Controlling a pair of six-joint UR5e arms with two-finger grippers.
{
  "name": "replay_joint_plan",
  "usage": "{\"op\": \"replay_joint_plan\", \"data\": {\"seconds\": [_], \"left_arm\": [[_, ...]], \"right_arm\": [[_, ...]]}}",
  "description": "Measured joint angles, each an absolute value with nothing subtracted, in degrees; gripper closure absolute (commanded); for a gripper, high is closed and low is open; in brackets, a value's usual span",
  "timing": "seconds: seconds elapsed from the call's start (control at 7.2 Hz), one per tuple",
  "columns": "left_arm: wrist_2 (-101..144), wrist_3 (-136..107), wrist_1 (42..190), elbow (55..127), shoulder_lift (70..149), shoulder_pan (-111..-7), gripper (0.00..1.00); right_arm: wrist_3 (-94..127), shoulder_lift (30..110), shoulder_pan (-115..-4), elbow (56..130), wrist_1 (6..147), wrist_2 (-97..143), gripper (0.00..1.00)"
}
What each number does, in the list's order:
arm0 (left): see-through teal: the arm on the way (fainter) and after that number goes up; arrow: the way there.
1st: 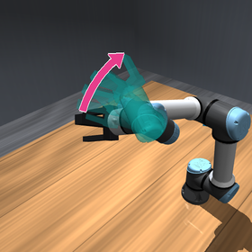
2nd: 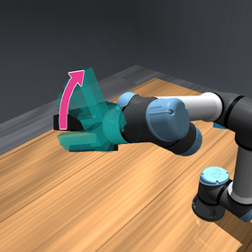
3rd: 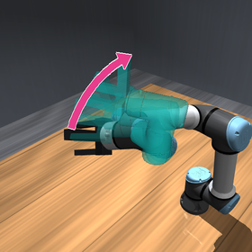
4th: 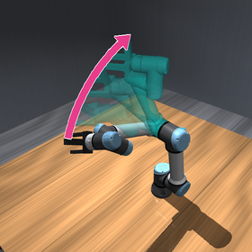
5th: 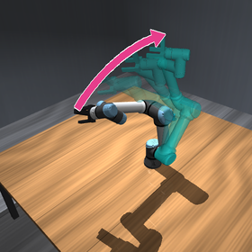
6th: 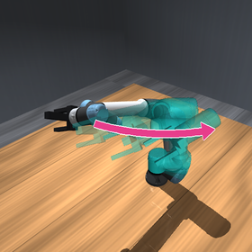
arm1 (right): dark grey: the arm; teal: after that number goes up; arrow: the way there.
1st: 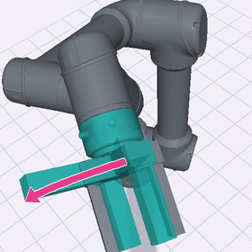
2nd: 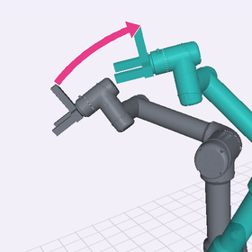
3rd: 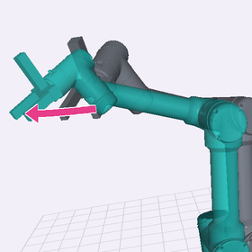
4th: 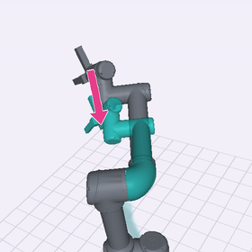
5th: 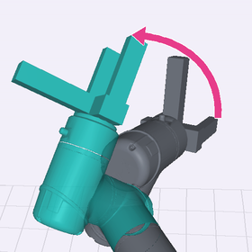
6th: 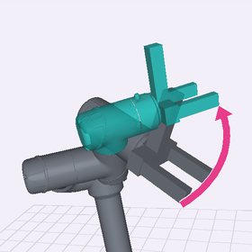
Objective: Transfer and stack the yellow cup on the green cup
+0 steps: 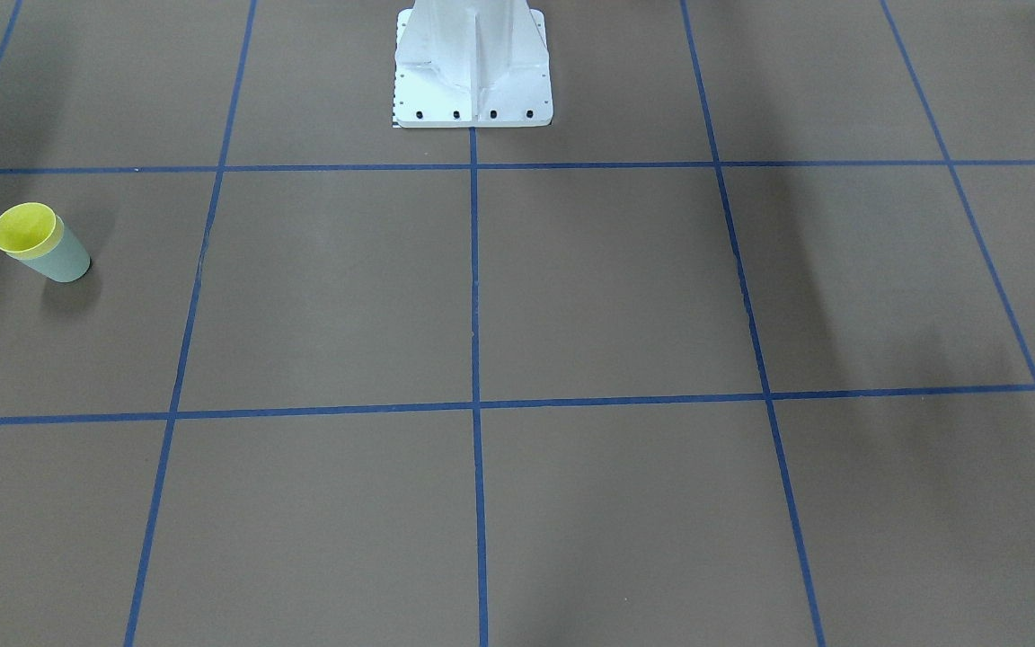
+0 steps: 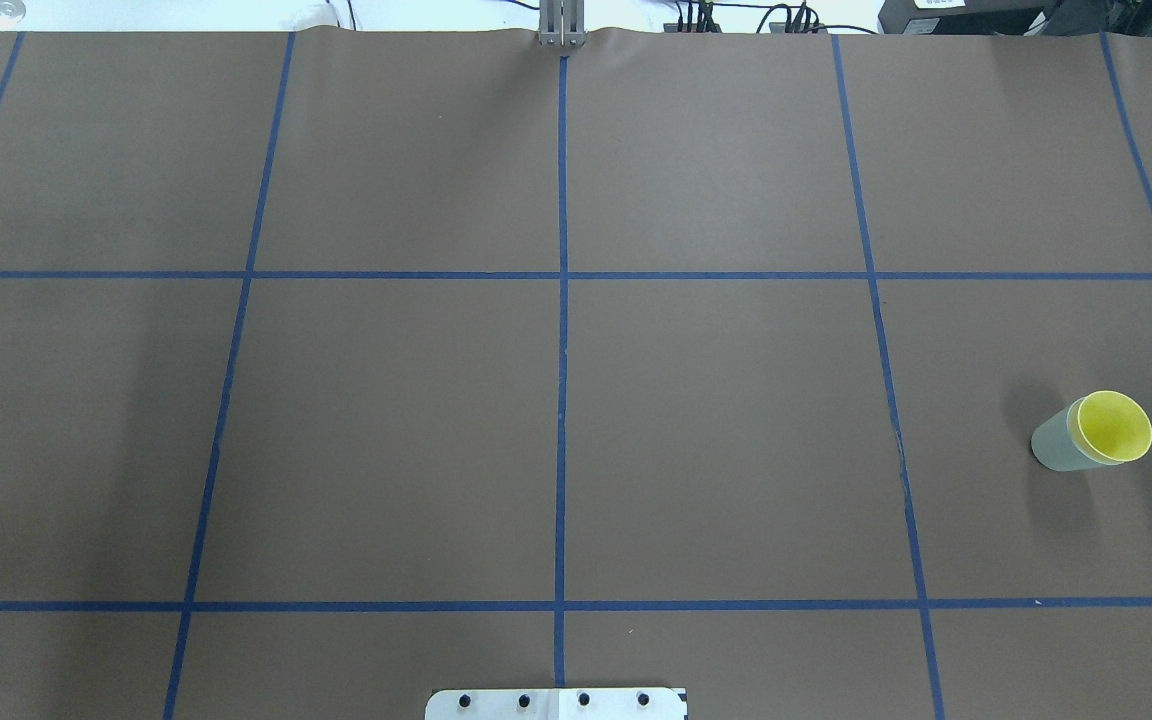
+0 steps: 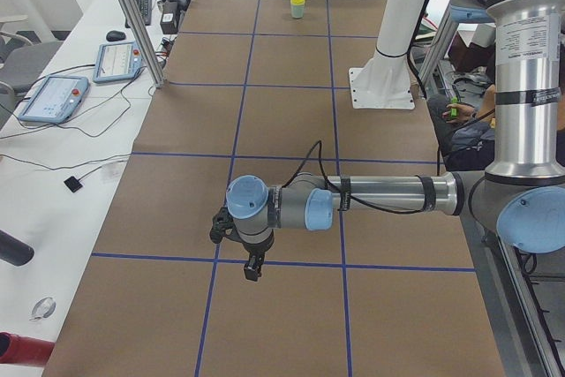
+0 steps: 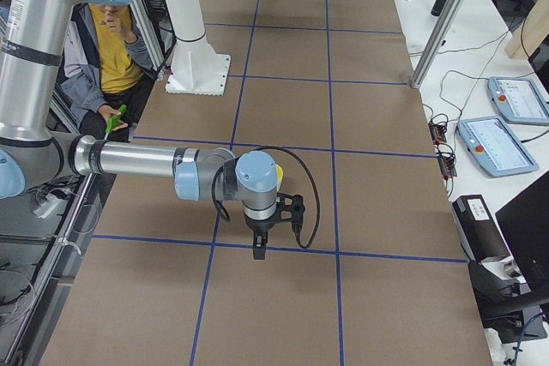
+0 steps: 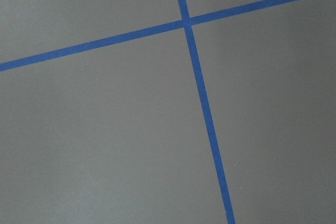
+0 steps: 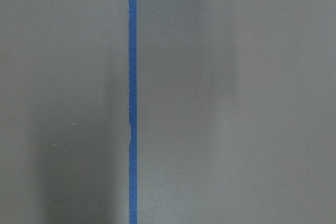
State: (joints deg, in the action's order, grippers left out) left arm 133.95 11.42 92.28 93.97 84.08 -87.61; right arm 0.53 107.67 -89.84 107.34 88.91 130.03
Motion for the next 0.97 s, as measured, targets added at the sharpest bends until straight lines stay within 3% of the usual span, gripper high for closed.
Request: {"op": "replay_joint_plan", "data": {"seconds": [0.97], "left_arm": [[133.86, 11.34, 92.28, 94.14, 83.77, -87.63, 0.0]], "right_arm": [[-2.65, 106.98, -90.96, 106.84, 94.04, 129.78, 0.0]]}}
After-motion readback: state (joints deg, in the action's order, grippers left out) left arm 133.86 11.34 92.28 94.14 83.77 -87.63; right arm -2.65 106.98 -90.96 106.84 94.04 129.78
